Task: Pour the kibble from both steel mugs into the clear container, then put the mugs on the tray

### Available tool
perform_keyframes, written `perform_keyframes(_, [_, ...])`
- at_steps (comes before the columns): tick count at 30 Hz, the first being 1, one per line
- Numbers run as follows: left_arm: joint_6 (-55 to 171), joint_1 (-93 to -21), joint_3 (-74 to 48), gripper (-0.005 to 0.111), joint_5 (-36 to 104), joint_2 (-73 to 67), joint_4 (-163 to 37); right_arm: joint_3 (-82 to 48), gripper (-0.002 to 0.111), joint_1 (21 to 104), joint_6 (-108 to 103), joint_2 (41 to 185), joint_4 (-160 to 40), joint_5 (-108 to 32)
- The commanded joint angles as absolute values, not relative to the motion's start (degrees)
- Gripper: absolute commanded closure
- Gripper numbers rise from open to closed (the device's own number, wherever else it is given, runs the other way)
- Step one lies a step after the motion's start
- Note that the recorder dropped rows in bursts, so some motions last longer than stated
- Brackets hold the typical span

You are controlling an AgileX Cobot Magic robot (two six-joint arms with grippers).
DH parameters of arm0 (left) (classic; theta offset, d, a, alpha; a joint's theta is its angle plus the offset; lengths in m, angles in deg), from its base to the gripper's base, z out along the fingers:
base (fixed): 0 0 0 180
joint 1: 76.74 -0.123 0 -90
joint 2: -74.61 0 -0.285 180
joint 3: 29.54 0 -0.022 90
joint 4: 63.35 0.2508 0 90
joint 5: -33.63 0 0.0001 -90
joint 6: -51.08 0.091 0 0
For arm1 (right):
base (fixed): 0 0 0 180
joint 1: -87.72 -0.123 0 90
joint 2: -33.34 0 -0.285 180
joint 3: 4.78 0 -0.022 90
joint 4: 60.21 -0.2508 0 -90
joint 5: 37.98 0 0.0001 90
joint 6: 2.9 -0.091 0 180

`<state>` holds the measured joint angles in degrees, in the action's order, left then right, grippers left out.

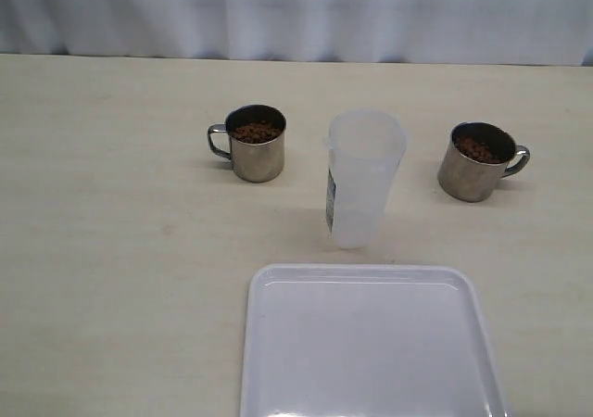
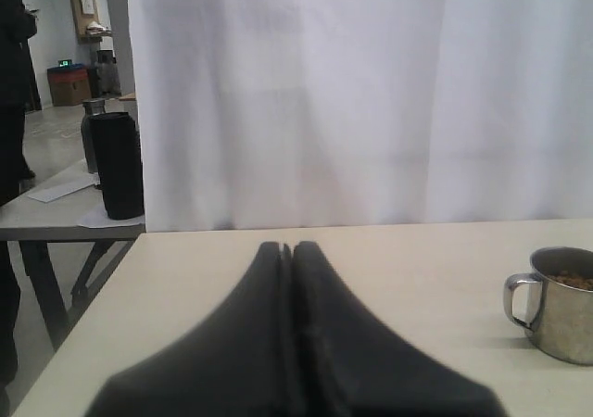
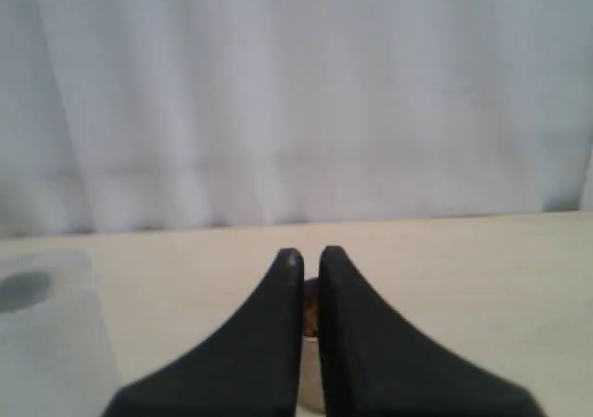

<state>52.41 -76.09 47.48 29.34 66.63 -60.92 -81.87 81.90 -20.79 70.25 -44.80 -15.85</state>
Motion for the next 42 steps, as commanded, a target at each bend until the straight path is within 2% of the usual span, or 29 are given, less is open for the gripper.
perform_keyframes(1, [52.34, -76.36, 47.68, 0.107, 30.17, 66.82, -61.05, -81.99, 0.104, 82.22, -27.18, 83.86, -35.3, -3.39])
perform_keyframes(3, [52.34, -76.36, 47.68, 0.107, 30.17, 66.82, -61.05, -81.99, 0.104, 82.22, -24.94, 89.25, -36.15, 1.18])
perform_keyframes(6, [52.34, -76.36, 47.68, 0.107, 30.17, 66.82, -61.05, -80.82, 0.103, 82.22, -21.35, 97.85, -40.82, -0.57])
perform_keyframes(8, [52.34, -76.36, 47.68, 0.107, 30.17, 66.82, -61.05, -78.57, 0.098, 82.22, -21.08, 104.03, -41.1, -0.25])
perform_keyframes(11, [52.34, -76.36, 47.68, 0.107, 30.17, 66.82, -61.05, -75.15, 0.079, 82.22, -20.59, 113.4, -38.52, 3.16])
perform_keyframes(15, [52.34, -76.36, 47.68, 0.107, 30.17, 66.82, -61.05, -69.62, 0.038, 82.22, -20.06, 125.26, -38.25, 4.56])
perform_keyframes(17, [52.34, -76.36, 47.68, 0.107, 30.17, 66.82, -61.05, -66.96, 0.026, 82.22, -20.05, 129.6, -38.25, 4.56])
perform_keyframes(19, [52.34, -76.36, 47.68, 0.107, 30.17, 66.82, -61.05, -63.98, 0.019, 82.22, -19.45, 133.84, -38.25, 4.56])
perform_keyframes(27, [52.34, -76.36, 47.68, 0.107, 30.17, 66.82, -61.05, -57.12, 0.018, 82.22, -11.7, 144.99, -39.55, 8.64])
perform_keyframes(38, [52.34, -76.36, 47.68, 0.107, 30.17, 66.82, -61.05, -56.71, 0.018, 82.22, -4.79, 157.12, -44.51, 29.52])
perform_keyframes(42, [52.34, -76.36, 47.68, 0.107, 30.17, 66.82, -61.05, -55.31, 0.018, 82.22, -4.79, 159.53, -44.51, 30.67])
